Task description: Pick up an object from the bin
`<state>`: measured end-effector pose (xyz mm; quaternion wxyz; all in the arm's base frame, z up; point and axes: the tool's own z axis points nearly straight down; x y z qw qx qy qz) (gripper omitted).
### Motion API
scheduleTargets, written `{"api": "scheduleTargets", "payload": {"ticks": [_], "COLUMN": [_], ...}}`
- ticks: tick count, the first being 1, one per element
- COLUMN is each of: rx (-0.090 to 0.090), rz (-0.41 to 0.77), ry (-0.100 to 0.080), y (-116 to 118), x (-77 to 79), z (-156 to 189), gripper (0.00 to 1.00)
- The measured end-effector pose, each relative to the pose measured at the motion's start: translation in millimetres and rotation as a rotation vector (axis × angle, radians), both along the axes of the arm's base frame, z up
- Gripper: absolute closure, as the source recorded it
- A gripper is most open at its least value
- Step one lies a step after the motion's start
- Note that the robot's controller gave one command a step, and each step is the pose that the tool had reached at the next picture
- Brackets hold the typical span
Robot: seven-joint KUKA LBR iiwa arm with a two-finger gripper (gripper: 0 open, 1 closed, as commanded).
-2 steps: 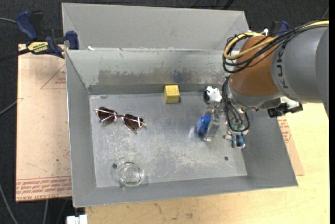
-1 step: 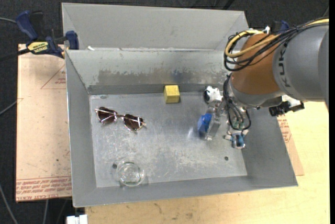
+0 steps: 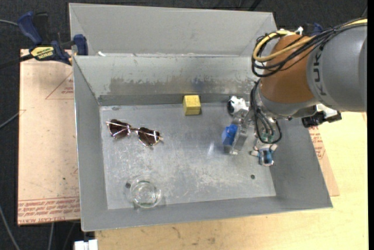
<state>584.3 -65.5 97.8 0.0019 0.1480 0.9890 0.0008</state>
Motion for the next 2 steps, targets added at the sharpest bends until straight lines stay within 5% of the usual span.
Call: {"api": "scheduleTargets", "payload": {"ticks": [2], "rx": [0.0], "rz": [0.001], "ry": [0.001], "y": [0.2], "x": [0.1], "z": [24.9], "gripper": [1.0]}}
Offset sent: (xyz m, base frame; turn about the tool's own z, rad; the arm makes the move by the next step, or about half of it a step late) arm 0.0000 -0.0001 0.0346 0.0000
